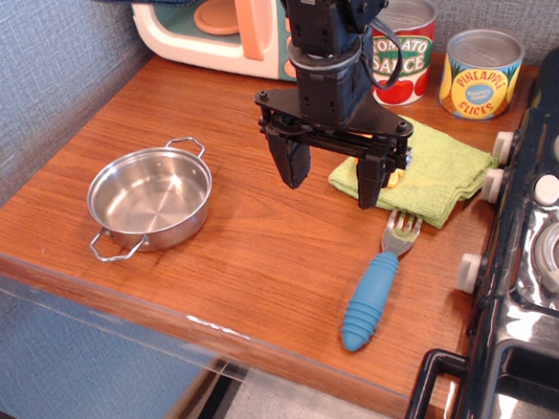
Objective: PLACE THE ORANGE AT THE LEFT SIDE OF THE SPOON
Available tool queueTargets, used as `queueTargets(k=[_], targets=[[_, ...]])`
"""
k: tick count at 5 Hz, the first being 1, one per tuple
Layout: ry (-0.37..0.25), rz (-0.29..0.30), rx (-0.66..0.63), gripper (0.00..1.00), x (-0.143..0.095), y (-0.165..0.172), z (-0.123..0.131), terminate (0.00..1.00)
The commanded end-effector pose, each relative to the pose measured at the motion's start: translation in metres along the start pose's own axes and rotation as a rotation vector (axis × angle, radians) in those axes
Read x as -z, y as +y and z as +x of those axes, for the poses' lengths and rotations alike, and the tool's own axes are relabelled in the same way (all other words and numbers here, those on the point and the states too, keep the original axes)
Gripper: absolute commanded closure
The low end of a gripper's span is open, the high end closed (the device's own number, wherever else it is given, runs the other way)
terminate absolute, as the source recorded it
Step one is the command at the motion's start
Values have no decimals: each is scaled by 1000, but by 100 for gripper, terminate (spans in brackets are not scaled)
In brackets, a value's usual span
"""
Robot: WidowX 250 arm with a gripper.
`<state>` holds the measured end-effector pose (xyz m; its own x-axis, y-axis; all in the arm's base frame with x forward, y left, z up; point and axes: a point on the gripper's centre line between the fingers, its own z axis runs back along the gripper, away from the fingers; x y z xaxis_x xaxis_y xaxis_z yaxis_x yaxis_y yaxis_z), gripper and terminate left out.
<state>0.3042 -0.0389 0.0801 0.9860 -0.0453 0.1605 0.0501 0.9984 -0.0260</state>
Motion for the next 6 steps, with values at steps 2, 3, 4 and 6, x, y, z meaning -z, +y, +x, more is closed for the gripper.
queueTargets(k=[2, 3, 4, 6], targets=[[-5, -5, -61, 0, 6, 10, 13, 0], [-32, -19, -132, 0, 6, 31, 22, 0], [-53, -56, -168, 0, 13, 34, 49, 0], [-80, -111, -158, 0, 17, 9, 88, 0]])
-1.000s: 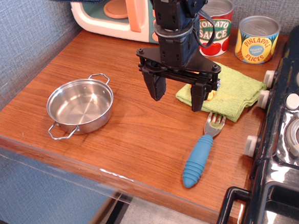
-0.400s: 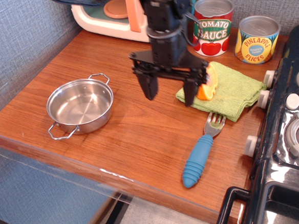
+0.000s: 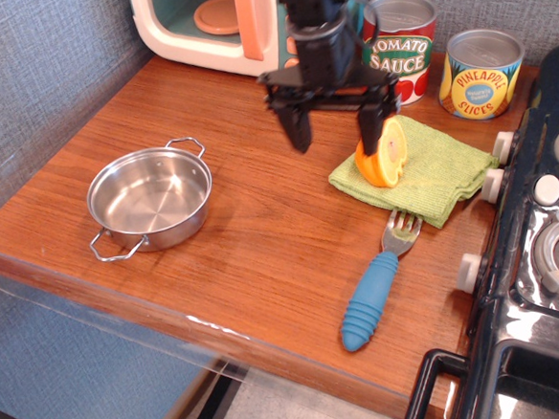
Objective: PLACE THE ORANGE AT THE LEFT SIDE OF THE SPOON
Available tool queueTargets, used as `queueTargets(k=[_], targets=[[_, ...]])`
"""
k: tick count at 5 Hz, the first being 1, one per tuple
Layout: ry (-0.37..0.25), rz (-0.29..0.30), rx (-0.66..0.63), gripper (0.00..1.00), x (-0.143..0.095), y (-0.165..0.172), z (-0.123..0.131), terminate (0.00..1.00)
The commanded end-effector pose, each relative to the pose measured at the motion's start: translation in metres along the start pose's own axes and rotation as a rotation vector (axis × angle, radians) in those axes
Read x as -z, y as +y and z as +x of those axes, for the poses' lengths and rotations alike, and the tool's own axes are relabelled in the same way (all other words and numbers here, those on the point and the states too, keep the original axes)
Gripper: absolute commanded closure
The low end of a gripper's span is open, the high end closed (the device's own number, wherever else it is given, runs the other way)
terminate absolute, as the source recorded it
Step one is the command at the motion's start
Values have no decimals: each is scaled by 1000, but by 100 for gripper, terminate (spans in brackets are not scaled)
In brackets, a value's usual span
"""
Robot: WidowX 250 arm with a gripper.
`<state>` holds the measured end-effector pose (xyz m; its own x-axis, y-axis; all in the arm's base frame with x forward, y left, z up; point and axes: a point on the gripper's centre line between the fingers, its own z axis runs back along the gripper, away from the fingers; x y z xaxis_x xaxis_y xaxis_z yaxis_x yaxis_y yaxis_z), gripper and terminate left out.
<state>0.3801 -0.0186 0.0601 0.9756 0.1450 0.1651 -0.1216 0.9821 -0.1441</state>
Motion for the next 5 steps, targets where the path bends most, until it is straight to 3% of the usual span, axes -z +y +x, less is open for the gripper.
queueTargets(k=[1, 5], targets=[[-53, -39, 50, 0, -7, -32, 16, 0], [-20, -5, 52, 0, 9, -30, 7, 0]])
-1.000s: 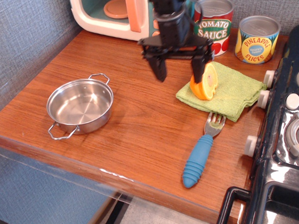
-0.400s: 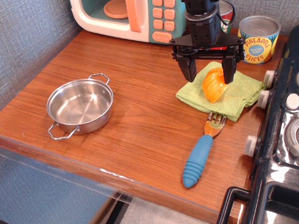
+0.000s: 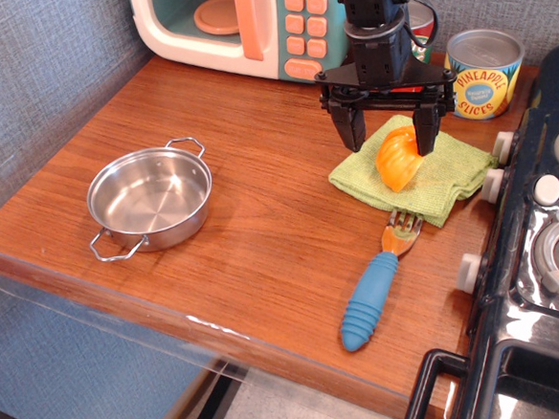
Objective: PLACE THE ORANGE AT THE LEFT SIDE OF THE SPOON
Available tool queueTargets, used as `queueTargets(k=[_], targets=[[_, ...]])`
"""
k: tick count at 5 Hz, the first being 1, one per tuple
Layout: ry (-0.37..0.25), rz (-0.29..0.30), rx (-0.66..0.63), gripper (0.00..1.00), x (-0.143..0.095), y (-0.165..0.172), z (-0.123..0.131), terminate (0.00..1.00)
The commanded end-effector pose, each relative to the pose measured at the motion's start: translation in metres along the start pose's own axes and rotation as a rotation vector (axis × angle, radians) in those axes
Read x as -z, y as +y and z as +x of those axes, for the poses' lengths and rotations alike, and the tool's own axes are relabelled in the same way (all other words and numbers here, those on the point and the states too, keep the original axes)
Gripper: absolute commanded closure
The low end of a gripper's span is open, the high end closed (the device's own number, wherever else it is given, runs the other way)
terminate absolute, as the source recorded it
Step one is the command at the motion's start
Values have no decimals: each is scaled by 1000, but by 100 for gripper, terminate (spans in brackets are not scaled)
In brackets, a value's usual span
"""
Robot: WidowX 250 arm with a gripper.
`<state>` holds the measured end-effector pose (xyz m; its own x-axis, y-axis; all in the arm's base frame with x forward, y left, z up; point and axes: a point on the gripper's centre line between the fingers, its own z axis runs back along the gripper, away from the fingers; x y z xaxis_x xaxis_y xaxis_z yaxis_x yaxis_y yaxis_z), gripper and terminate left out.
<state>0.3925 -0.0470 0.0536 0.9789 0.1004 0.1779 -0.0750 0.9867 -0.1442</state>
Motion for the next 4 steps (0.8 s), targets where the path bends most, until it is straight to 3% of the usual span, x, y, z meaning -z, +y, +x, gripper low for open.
queueTargets(k=[1, 3, 4], targets=[[14, 3, 3, 0, 7, -4, 1, 0], [47, 7, 23, 0, 19, -11, 0, 0], [26, 5, 34, 100, 12, -11, 2, 0]])
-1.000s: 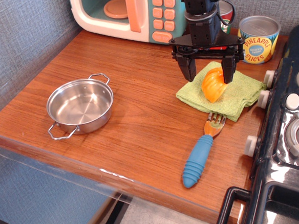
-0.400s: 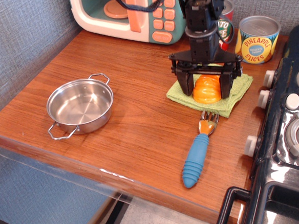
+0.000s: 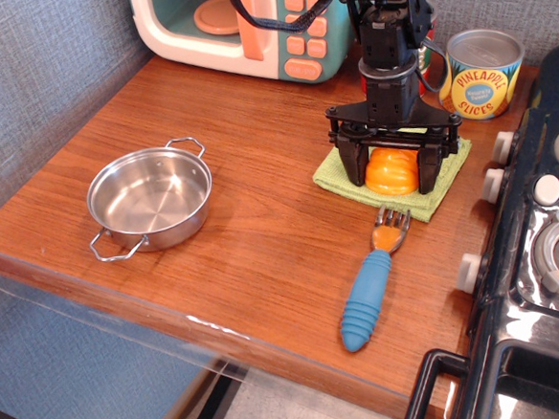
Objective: PLACE THE ORANGE AT THE LEFT SIDE OF THE SPOON
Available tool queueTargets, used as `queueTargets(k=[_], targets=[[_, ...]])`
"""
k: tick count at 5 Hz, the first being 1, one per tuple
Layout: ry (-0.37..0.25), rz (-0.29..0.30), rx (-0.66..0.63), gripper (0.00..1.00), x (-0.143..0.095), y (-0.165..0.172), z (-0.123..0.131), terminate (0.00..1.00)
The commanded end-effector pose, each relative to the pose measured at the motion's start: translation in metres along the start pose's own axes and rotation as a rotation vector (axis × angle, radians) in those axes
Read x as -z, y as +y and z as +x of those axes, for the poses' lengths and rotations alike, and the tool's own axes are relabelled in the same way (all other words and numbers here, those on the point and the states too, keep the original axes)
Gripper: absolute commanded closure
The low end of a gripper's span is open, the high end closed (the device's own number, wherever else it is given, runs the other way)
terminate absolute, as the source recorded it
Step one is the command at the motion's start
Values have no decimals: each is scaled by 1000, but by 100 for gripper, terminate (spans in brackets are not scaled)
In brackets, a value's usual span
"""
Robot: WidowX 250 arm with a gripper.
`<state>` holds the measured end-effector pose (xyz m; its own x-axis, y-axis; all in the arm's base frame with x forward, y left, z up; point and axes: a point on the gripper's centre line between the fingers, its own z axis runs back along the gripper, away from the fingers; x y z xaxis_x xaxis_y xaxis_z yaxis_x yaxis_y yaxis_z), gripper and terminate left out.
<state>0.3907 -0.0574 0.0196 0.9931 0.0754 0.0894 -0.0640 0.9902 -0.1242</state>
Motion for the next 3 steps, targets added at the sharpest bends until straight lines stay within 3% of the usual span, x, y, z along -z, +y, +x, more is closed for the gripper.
queueTargets(k=[1, 2, 3], targets=[[-95, -25, 24, 100, -37, -6, 9, 0], [-143, -55, 36, 100, -59, -9, 5, 0], [-230, -91, 55, 100, -99, -7, -10, 0]])
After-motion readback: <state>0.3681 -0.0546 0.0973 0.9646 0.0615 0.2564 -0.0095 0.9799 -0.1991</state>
